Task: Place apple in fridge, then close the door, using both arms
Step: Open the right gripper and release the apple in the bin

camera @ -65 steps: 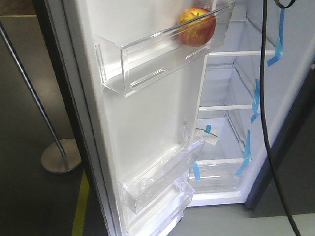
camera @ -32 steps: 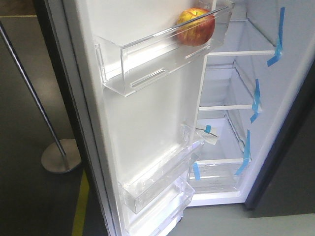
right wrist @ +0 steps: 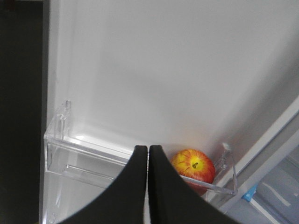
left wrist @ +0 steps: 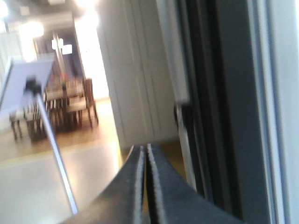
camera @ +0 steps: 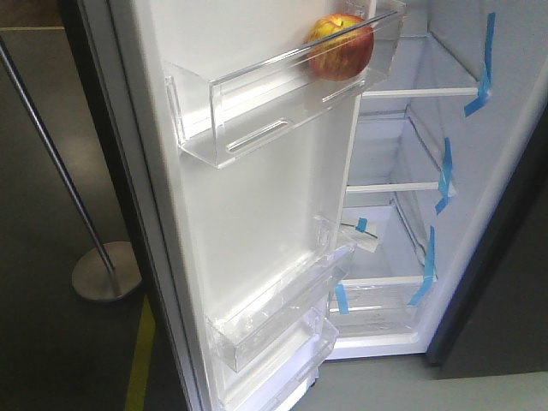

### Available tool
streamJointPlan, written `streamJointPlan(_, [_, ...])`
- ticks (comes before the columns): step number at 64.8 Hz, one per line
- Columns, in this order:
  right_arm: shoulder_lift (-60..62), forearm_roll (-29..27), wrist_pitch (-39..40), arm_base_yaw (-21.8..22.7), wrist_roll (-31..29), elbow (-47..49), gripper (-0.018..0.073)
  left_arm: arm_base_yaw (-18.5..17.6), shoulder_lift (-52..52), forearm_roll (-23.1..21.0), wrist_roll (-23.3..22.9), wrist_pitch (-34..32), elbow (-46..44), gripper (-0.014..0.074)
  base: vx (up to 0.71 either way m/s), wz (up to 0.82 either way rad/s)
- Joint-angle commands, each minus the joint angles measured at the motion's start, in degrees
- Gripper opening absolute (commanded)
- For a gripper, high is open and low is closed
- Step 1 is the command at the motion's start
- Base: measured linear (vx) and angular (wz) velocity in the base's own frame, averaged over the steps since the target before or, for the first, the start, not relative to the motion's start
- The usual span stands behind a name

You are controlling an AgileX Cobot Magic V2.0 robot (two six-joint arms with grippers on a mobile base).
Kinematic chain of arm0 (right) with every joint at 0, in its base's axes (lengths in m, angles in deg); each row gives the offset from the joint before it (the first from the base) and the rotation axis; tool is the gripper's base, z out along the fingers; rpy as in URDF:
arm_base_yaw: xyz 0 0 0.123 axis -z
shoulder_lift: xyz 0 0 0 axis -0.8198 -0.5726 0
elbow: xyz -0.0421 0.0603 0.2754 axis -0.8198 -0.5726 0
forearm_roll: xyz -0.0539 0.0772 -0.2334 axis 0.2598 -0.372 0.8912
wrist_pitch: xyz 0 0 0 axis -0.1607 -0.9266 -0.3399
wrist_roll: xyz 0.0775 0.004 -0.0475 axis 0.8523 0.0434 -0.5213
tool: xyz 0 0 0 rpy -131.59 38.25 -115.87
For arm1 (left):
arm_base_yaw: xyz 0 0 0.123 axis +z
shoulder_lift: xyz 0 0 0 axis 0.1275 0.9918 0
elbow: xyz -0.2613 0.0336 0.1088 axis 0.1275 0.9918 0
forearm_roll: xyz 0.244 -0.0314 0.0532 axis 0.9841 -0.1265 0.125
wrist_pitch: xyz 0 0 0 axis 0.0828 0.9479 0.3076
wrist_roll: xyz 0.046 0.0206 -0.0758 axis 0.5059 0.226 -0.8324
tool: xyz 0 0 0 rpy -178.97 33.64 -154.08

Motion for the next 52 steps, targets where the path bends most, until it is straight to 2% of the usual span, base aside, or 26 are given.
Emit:
streamJointPlan(1, [3.0,0.1,2.2,0.0,1.5,1.4,-0.0004,-0.3,-0.8,-0.6,-0.7,-8.8,-1.5,-0.0006,0.0,0.0])
streamJointPlan(11, [5.0,3.7,2.4,0.0,4.4,1.4,-0.0004,-0.3,-0.8,-0.5,-0.7,-13.9,-1.5,-0.0006,0.0,0.0])
streamJointPlan(15, [5.9,4.3,1.6,0.0,6.0,1.4,-0.0004,-0.3,-0.8,-0.6,-2.7,-16.7,-1.5,-0.0006,0.0,0.0])
streamJointPlan(23, [7.9,4.5,0.3,0.0,7.5,1.4,-0.0004,-0.3,-0.8,-0.5,-14.2,-22.5,-1.5,-0.0006,0.0,0.0])
streamJointPlan(32, [10.6,4.6,0.5,0.0,7.7,1.4,-0.0004,-0.3,-0.8,0.2,-25.2,-22.6,-1.7,-0.0006,0.0,0.0])
streamJointPlan(37, [11.9,5.3,0.5,0.0,8.2,1.4,-0.0004,-0.3,-0.8,3.8,-29.9,-22.0,-2.0,-0.0006,0.0,0.0])
streamJointPlan(42, [13.0,5.7,0.5,0.0,9.0,1.4,-0.0004,-0.3,-0.7,9.5,-35.4,-20.3,-4.1,-0.0006,0.0,0.0])
streamJointPlan(48, [13.5,5.6,0.0,0.0,9.3,1.4,-0.0004,-0.3,1.2,17.5,-46.4,-17.3,-9.1,-0.0006,0.0,0.0])
streamJointPlan(52, [13.8,5.5,-0.2,0.0,9.3,0.7,-0.0004,-0.3,3.5,22.6,-51.7,-15.6,-13.0,-0.0006,0.0,0.0])
